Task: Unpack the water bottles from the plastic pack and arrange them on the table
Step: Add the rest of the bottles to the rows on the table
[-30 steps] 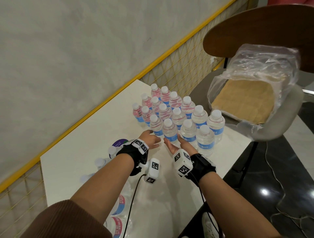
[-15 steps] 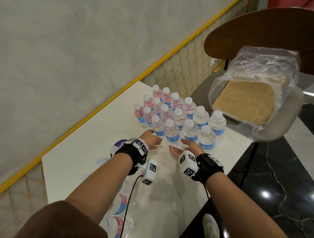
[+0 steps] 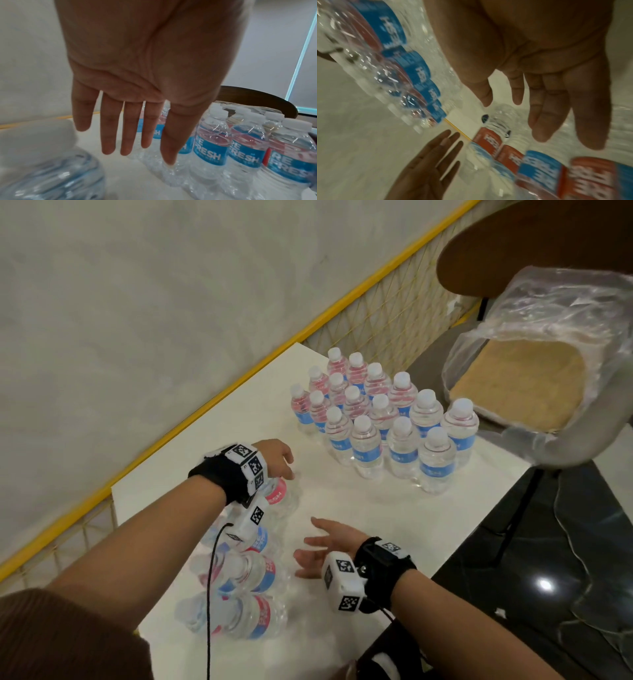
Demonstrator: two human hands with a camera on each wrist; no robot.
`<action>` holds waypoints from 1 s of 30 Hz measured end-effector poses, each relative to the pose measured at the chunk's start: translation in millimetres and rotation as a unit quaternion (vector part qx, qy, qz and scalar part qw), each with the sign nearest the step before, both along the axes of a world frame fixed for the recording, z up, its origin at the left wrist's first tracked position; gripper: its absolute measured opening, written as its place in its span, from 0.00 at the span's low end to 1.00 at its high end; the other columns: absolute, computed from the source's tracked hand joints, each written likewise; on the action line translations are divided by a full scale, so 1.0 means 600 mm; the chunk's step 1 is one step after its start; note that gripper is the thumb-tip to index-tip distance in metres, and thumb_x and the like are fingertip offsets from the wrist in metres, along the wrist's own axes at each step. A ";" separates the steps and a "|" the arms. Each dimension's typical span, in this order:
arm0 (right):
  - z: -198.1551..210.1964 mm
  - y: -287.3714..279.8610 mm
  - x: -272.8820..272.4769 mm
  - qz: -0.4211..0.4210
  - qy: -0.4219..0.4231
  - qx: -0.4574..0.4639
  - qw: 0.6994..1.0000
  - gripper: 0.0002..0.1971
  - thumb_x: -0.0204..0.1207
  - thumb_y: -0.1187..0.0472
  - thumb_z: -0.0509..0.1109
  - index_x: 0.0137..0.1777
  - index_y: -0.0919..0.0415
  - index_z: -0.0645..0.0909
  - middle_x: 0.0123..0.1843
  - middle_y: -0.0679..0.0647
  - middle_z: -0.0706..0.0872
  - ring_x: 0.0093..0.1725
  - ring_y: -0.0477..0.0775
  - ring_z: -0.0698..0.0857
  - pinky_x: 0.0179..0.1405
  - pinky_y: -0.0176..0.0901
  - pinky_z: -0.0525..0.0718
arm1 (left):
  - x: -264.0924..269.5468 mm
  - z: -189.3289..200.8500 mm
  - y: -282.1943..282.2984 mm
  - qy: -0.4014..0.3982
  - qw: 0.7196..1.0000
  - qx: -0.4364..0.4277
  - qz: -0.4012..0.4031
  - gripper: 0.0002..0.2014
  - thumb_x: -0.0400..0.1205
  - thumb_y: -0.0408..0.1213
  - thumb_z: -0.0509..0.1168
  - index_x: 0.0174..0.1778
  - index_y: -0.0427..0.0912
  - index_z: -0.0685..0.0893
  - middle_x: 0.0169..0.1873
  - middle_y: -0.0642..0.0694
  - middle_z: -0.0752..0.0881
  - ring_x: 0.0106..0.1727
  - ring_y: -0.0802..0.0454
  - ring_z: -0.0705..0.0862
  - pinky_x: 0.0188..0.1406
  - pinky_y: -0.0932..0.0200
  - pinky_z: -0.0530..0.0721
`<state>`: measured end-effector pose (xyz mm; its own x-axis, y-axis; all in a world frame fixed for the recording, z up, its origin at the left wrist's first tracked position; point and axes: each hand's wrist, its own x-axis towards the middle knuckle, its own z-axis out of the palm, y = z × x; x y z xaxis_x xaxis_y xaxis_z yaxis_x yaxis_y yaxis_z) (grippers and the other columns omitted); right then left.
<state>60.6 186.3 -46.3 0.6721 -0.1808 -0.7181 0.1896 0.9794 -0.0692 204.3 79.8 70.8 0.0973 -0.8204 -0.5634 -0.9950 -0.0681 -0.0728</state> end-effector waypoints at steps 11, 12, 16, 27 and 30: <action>-0.029 0.075 0.083 0.027 0.046 -0.024 0.998 0.27 0.78 0.48 0.68 0.68 0.65 0.66 0.76 0.64 0.69 0.66 0.64 0.80 0.52 0.54 0.83 | 0.076 -0.007 0.058 -0.006 1.000 -0.009 0.024 0.26 0.79 0.44 0.67 0.72 0.42 0.72 0.67 0.42 0.78 0.67 0.42 0.77 0.66 0.51 0.76; -0.022 0.073 0.086 0.021 0.042 -0.034 0.998 0.24 0.81 0.49 0.64 0.69 0.65 0.68 0.74 0.63 0.72 0.63 0.59 0.81 0.51 0.51 0.82 | 0.075 -0.006 0.060 0.000 1.000 -0.015 0.025 0.22 0.78 0.45 0.67 0.67 0.43 0.75 0.62 0.43 0.80 0.64 0.42 0.78 0.62 0.52 0.77; -0.021 0.078 0.100 0.048 0.025 -0.100 0.993 0.19 0.86 0.51 0.56 0.61 0.68 0.77 0.51 0.60 0.87 0.37 0.50 0.87 0.38 0.40 0.85 | 0.068 -0.005 0.061 0.015 0.999 -0.018 0.023 0.11 0.78 0.44 0.66 0.53 0.45 0.76 0.48 0.45 0.76 0.50 0.45 0.76 0.50 0.54 0.76; -0.022 0.076 0.084 0.068 0.023 -0.119 0.990 0.26 0.85 0.50 0.56 0.38 0.67 0.88 0.33 0.58 0.90 0.28 0.52 0.89 0.30 0.37 0.87 | 0.055 0.012 0.065 0.037 0.999 -0.021 0.012 0.20 0.80 0.44 0.68 0.64 0.37 0.79 0.57 0.41 0.81 0.55 0.46 0.78 0.55 0.56 0.73; -0.016 0.053 0.050 0.000 0.020 -0.071 0.997 0.23 0.87 0.51 0.54 0.42 0.70 0.80 0.25 0.62 0.87 0.20 0.56 0.86 0.18 0.41 0.84 | 0.049 0.014 0.065 0.034 0.999 -0.030 0.011 0.23 0.78 0.45 0.70 0.68 0.42 0.77 0.65 0.42 0.81 0.65 0.44 0.79 0.63 0.55 0.74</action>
<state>90.4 218.0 -56.1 0.6432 -0.2820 -0.7119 0.1832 0.9594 -0.2145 233.8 118.9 79.3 0.0787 -0.8511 -0.5191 -0.9957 -0.0925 0.0008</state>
